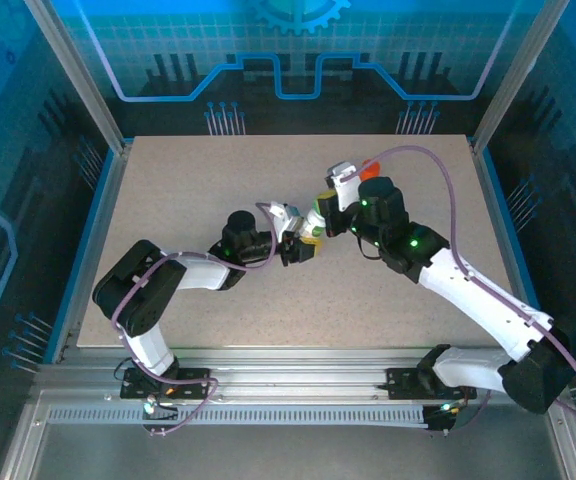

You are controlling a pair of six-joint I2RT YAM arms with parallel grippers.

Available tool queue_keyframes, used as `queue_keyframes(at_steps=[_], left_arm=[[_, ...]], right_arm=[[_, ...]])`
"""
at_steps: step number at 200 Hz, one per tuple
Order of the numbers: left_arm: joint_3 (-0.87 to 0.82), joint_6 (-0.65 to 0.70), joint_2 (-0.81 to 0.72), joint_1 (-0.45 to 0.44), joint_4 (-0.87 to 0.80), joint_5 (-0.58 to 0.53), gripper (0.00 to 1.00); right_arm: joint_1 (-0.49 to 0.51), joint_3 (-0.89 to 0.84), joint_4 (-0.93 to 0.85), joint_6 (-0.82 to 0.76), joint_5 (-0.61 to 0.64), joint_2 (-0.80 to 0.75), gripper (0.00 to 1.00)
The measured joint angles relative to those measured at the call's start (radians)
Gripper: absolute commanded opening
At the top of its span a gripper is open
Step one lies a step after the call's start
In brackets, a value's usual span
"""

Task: Sort the pills into containers

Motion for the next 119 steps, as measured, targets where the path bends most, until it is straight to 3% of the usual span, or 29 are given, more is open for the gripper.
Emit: queue_keyframes(at_steps=[30, 53, 119], left_arm=[[0.000, 0.011, 0.000, 0.005, -0.032, -0.020, 0.00], [0.000, 0.017, 0.000, 0.006, -0.062, -0.026, 0.00], [0.000, 0.019, -0.018, 0.006, -0.056, -0.026, 0.00]], right_arm=[[0.006, 0.014, -0.003, -0.001, 0.004, 0.038, 0.00], [0.006, 0.015, -0.003, 0.018, -0.007, 0.057, 0.26], [0.006, 0.027, -0.024, 0.096, -0.103, 0.085, 0.31]])
